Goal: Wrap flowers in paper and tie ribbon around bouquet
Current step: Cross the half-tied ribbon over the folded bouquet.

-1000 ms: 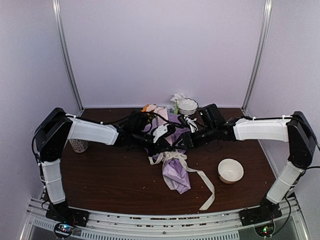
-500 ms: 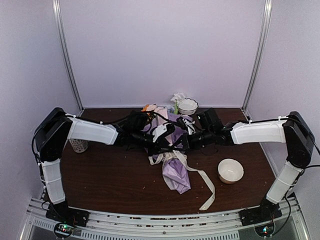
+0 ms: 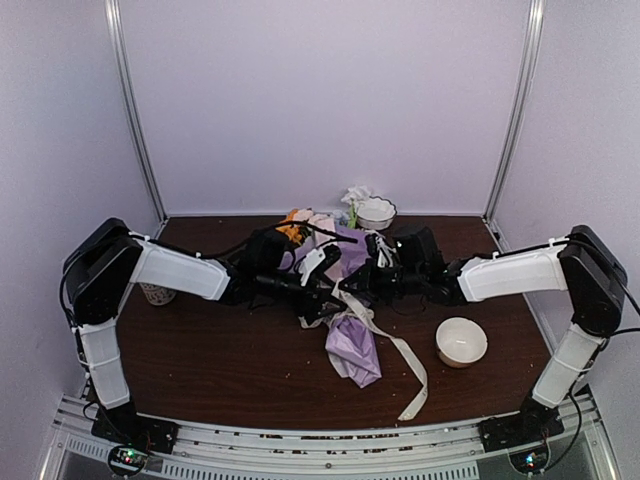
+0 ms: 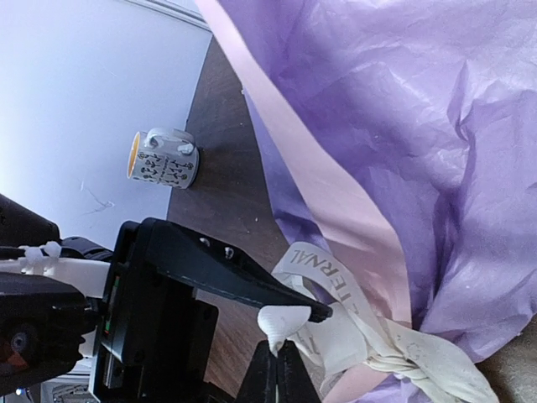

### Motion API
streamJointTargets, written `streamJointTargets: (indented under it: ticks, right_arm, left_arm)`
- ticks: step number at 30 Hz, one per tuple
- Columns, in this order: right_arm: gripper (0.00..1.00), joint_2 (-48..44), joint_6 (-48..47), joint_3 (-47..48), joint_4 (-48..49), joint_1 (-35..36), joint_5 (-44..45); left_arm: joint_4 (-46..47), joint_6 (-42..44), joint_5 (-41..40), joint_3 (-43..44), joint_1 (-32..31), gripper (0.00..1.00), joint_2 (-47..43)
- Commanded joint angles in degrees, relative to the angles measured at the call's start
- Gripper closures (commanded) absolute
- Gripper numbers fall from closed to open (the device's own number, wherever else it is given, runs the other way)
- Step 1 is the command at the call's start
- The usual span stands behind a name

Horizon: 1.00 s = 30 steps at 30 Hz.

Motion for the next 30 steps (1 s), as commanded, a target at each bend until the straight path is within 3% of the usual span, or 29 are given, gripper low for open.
streamJointTargets:
  ticks: [1, 13, 19, 30]
  right_arm:
    - [1.00, -0.66, 4.96, -0.89, 5.52, 2.00, 6.03]
    - [1.00, -2.02, 9.76, -2.28, 7.94, 5.08, 16.53]
    - [1.00, -2.35, 10.97, -3.37, 9.52, 5.55, 17.18]
    - [1.00, -2.55, 11.34, -3.93, 9.83, 6.48, 16.48]
  left_arm:
    - [5.32, -3.95, -0.85, 0.09, -0.42, 0.33, -0.43]
    - [4.32, -4.92, -0.67, 1.84, -0.78, 0.35, 0.39]
    - [5.29, -5.88, -2.31, 1.51, -0.74, 0.45, 0.28]
    - [8.26, -6.14, 1.29, 1.38, 0.19, 0.89, 1.40]
